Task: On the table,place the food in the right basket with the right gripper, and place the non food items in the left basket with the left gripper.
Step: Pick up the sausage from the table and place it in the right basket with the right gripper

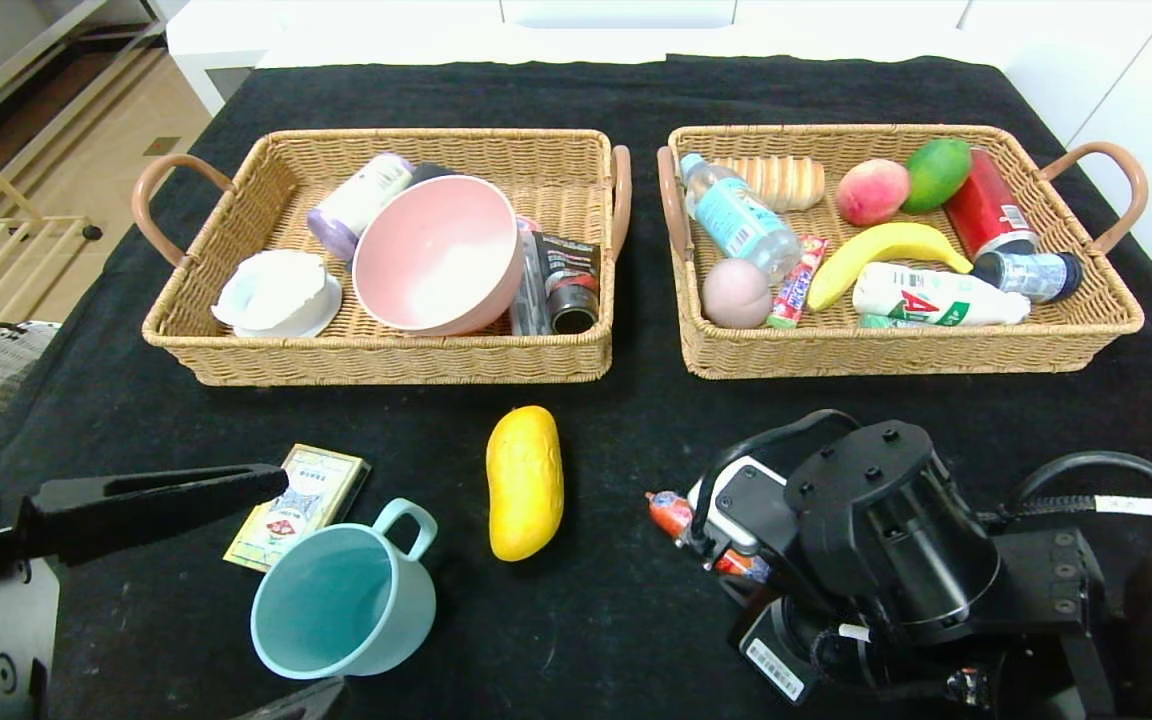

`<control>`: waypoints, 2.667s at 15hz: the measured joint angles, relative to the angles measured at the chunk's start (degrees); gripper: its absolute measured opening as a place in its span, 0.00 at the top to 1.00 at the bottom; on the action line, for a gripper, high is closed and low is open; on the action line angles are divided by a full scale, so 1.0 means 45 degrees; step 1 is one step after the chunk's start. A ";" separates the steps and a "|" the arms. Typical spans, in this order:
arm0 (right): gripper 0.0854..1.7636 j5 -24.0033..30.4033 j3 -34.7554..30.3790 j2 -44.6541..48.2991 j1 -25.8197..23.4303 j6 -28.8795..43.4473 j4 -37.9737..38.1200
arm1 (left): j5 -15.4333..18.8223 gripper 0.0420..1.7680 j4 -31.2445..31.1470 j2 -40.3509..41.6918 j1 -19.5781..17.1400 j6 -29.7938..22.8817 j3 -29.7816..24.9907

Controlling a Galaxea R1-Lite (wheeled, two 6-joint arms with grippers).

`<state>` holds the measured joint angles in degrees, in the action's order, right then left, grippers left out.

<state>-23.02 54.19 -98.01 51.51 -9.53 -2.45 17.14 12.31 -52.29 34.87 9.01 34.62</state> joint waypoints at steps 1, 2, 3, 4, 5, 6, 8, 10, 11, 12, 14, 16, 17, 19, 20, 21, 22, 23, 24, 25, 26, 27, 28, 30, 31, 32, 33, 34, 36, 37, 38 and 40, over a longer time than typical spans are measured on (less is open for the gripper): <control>0.78 -0.0022 0.0000 0.0098 0.0092 -0.0011 0.0068 | 0.0000 0.03 0.0000 -0.0005 0.0005 0.0011 -0.0003; 0.78 -0.0035 0.0035 0.0203 0.0198 -0.0011 0.0062 | 0.0000 0.03 -0.0005 -0.0024 0.0005 0.0011 -0.0024; 0.78 -0.0103 0.0084 0.0344 0.0306 -0.0014 0.0038 | 0.0000 0.03 -0.0005 -0.0035 0.0005 0.0011 -0.0033; 0.78 -0.0298 0.0098 0.0471 0.0349 -0.0005 0.0033 | 0.0000 0.03 0.0000 -0.0043 0.0011 0.0005 -0.0033; 0.78 -0.0423 0.0135 0.0612 0.0374 0.0000 0.0005 | 0.0000 0.03 -0.0005 -0.0054 0.0011 0.0005 -0.0038; 0.78 -0.0471 0.0179 0.0772 0.0382 0.0000 -0.0005 | 0.0000 0.03 0.0000 -0.0068 0.0011 0.0011 -0.0038; 0.78 -0.0593 0.0509 0.0997 0.0119 0.0014 -0.0030 | -0.0005 0.03 -0.0005 -0.0079 0.0005 0.0005 -0.0057; 0.78 -0.0880 0.1024 0.1108 -0.0561 0.0024 -0.0293 | -0.0005 0.03 -0.0005 -0.0073 0.0005 0.0000 -0.0057; 0.78 -0.0935 0.1322 0.1127 -0.0954 0.0024 -0.0501 | 0.0000 0.03 0.0000 -0.0073 0.0005 0.0005 -0.0057; 0.78 -0.0954 0.1661 0.1127 -0.1317 0.0024 -0.0637 | 0.0000 0.03 0.0000 -0.0073 0.0005 0.0000 -0.0057; 0.78 -0.1249 0.2360 0.1108 -0.1948 0.0030 -0.0723 | -0.0005 0.03 -0.0005 -0.0068 0.0005 0.0000 -0.0057; 0.78 -0.1384 0.3007 0.1089 -0.2395 -0.0019 -0.0680 | -0.0005 0.03 0.0000 -0.0068 0.0005 0.0000 -0.0057; 0.78 -0.1395 0.3327 0.1059 -0.2609 -0.0087 -0.0618 | -0.0005 0.03 0.0000 -0.0073 0.0005 0.0000 -0.0057; 0.78 -0.1395 0.3963 0.0899 -0.3099 -0.0344 -0.0599 | 0.0000 0.03 0.0000 -0.0079 0.0005 0.0000 -0.0057; 0.78 -0.1395 0.4318 0.0767 -0.3367 -0.0458 -0.0588 | 0.0000 0.03 0.0000 -0.0079 0.0005 0.0000 -0.0057; 0.78 -0.1395 0.4697 0.0601 -0.3649 -0.0631 -0.0593 | 0.0000 0.03 0.0000 -0.0084 0.0005 0.0000 -0.0057; 0.78 -0.1384 0.5028 0.0447 -0.3877 -0.0742 -0.0599 | 0.0000 0.03 0.0000 -0.0098 0.0005 0.0000 -0.0057; 0.78 -0.1371 0.5361 0.0271 -0.4072 -0.0807 -0.0604 | -0.0005 0.03 0.0000 -0.0111 0.0005 -0.0005 -0.0062; 0.78 -0.1352 0.5746 0.0087 -0.4261 -0.0880 -0.0637 | -0.0005 0.03 0.0000 -0.0127 0.0005 -0.0005 -0.0070; 0.78 -0.1346 0.6106 -0.0106 -0.4427 -0.0986 -0.0650 | -0.0014 0.03 0.0000 -0.0141 0.0005 -0.0005 -0.0076; 0.78 -0.1333 0.6485 -0.0306 -0.4586 -0.1108 -0.0661 | -0.0005 0.03 0.0000 -0.0154 0.0005 0.0000 -0.0076; 0.78 -0.1333 0.6908 -0.0534 -0.4762 -0.1224 -0.0656 | 0.0000 0.03 0.0000 -0.0165 0.0005 -0.0005 -0.0076; 0.78 -0.1333 0.7282 -0.0761 -0.4917 -0.1322 -0.0656 | 0.0000 0.03 -0.0005 -0.0179 0.0005 0.0000 -0.0087; 0.78 -0.1333 0.8019 -0.1262 -0.5204 -0.1420 -0.0672 | -0.0005 0.03 0.0000 -0.0195 0.0005 -0.0005 -0.0095; 0.78 -0.1336 0.8355 -0.1495 -0.5315 -0.1428 -0.0675 | 0.0000 0.03 -0.0005 -0.0200 0.0005 -0.0005 -0.0095; 0.78 -0.1346 0.8666 -0.1723 -0.5426 -0.1422 -0.0699 | 0.0000 0.03 0.0000 -0.0200 0.0005 -0.0005 -0.0095; 0.78 -0.1376 0.8991 -0.1972 -0.5535 -0.1395 -0.0734 | 0.0000 0.03 -0.0005 -0.0200 0.0005 -0.0005 -0.0095; 0.78 -0.1384 0.9292 -0.2200 -0.5621 -0.1352 -0.0759 | -0.0005 0.03 0.0000 -0.0200 0.0005 0.0000 -0.0095; 0.78 -0.1409 0.9831 -0.2603 -0.5727 -0.1306 -0.0788 | -0.0005 0.03 -0.0005 -0.0200 0.0005 0.0000 -0.0095; 0.78 -0.1409 1.0050 -0.2777 -0.5746 -0.1298 -0.0783 | 0.0000 0.03 -0.0005 -0.0200 0.0005 0.0000 -0.0095; 0.78 -0.1409 1.0191 -0.2899 -0.5757 -0.1298 -0.0788 | 0.0000 0.03 -0.0005 -0.0200 0.0005 0.0000 -0.0095; 0.78 -0.1444 1.0302 -0.3050 -0.5762 -0.1292 -0.0788 | -0.0014 0.03 0.0005 -0.0200 -0.0005 0.0000 -0.0087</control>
<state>-29.51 100.55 -111.74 25.58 -15.35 -6.00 17.08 12.34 -53.19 34.84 9.01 34.23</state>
